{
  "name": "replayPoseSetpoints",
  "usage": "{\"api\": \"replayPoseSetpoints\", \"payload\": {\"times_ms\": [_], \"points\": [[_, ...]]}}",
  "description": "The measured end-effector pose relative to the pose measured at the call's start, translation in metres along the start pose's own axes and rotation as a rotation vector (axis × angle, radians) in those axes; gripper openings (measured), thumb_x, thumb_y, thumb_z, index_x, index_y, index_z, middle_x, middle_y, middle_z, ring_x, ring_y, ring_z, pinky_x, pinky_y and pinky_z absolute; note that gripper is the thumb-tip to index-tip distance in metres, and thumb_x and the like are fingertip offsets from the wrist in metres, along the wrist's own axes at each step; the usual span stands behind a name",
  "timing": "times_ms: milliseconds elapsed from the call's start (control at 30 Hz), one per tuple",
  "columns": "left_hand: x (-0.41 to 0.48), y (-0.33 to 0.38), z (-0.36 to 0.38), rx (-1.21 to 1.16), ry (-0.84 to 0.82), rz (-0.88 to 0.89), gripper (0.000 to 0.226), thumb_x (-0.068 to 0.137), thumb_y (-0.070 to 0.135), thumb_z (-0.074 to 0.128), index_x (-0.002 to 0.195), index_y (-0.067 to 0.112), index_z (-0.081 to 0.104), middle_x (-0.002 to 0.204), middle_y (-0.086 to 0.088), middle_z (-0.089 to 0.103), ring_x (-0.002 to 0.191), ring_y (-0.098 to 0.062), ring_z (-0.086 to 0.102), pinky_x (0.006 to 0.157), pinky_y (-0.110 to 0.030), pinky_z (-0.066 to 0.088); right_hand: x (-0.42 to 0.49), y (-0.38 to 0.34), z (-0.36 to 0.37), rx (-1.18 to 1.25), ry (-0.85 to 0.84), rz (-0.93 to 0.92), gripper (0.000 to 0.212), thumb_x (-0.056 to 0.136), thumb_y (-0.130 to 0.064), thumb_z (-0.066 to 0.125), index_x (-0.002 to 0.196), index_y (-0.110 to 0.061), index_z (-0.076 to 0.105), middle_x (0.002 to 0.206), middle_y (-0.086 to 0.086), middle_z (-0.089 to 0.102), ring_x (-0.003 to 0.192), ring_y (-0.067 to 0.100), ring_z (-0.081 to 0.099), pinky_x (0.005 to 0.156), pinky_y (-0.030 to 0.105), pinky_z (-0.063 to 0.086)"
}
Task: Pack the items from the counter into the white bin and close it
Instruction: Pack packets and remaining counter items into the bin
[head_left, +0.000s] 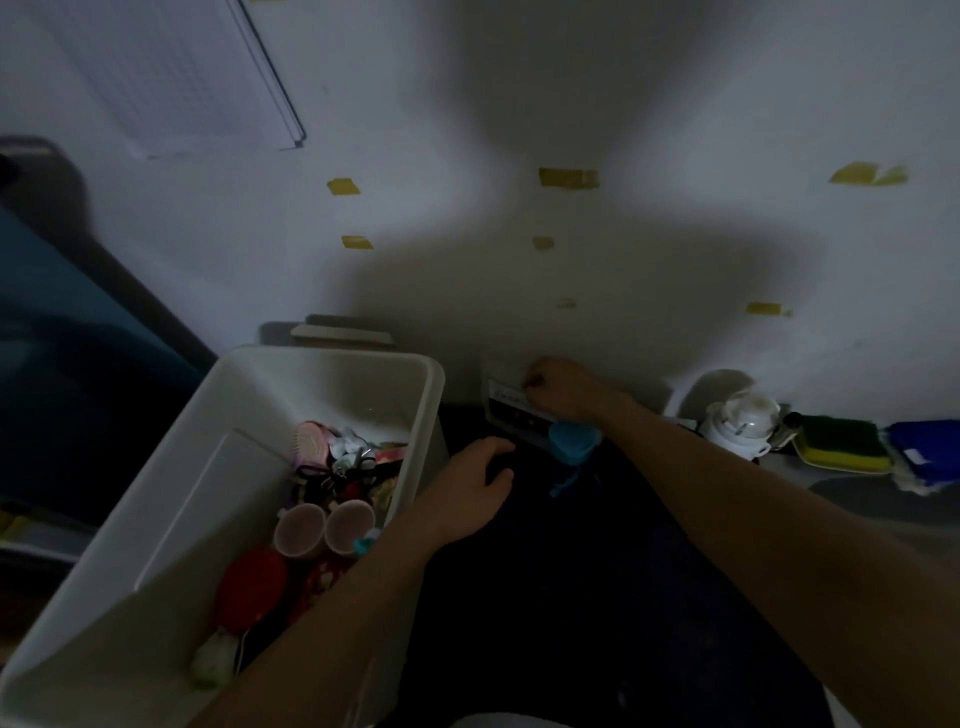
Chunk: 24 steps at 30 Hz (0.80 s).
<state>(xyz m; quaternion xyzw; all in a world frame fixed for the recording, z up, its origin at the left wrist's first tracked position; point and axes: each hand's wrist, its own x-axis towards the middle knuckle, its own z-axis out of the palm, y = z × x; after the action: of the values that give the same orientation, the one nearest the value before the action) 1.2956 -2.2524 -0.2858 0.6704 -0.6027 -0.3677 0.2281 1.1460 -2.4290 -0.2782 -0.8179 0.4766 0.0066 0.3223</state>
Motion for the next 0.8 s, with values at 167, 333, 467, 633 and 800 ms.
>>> {"api": "replayPoseSetpoints", "payload": {"times_ms": [167,333,467,633,800], "points": [[0.000,-0.001,-0.010,0.032,0.017,-0.005,0.035,0.095,0.033,0.053,0.131,0.032,0.049,0.121,0.017,0.052,0.102,0.013,0.047,0.072,0.005,0.035,-0.012,-0.007,-0.023,-0.077,0.121,-0.118,0.038,0.094,-0.022,0.058,0.130,-0.011,0.061,0.141,0.006,0.050,0.124,0.025,0.050,0.102,0.030,0.042],[0.000,0.009,-0.022,0.040,0.049,0.025,0.037,0.095,0.030,0.054,0.132,0.030,0.051,0.127,0.010,0.055,0.111,0.003,0.048,0.087,-0.008,0.038,-0.032,-0.020,-0.051,-0.095,0.379,-0.276,0.028,0.092,-0.007,0.057,0.117,-0.008,0.069,0.125,0.009,0.062,0.110,0.026,0.059,0.089,0.025,0.042],[-0.003,0.025,-0.033,-0.004,0.079,0.038,0.037,0.096,0.027,0.055,0.133,0.028,0.051,0.132,0.005,0.055,0.119,-0.003,0.049,0.100,-0.025,0.044,-0.049,-0.033,-0.069,-0.086,0.598,-0.281,0.028,0.091,-0.005,0.055,0.106,-0.016,0.075,0.117,0.000,0.067,0.098,0.018,0.063,0.080,0.020,0.041],[-0.015,0.049,-0.049,-0.082,0.124,0.072,0.037,0.097,0.022,0.054,0.133,0.023,0.050,0.131,-0.001,0.057,0.118,-0.010,0.054,0.103,-0.034,0.046,-0.082,-0.057,-0.090,-0.016,0.738,-0.342,0.025,0.090,-0.005,0.058,0.103,-0.017,0.076,0.113,-0.002,0.069,0.089,0.004,0.055,0.077,0.013,0.045],[-0.030,0.075,-0.080,-0.230,0.297,0.145,0.038,0.096,0.015,0.053,0.133,0.025,0.051,0.122,0.003,0.059,0.108,-0.010,0.058,0.093,-0.031,0.051,-0.125,-0.093,-0.104,0.041,0.864,-0.482,0.024,0.085,0.002,0.063,0.099,-0.011,0.077,0.108,0.004,0.071,0.093,0.017,0.066,0.079,0.033,0.058]]}}
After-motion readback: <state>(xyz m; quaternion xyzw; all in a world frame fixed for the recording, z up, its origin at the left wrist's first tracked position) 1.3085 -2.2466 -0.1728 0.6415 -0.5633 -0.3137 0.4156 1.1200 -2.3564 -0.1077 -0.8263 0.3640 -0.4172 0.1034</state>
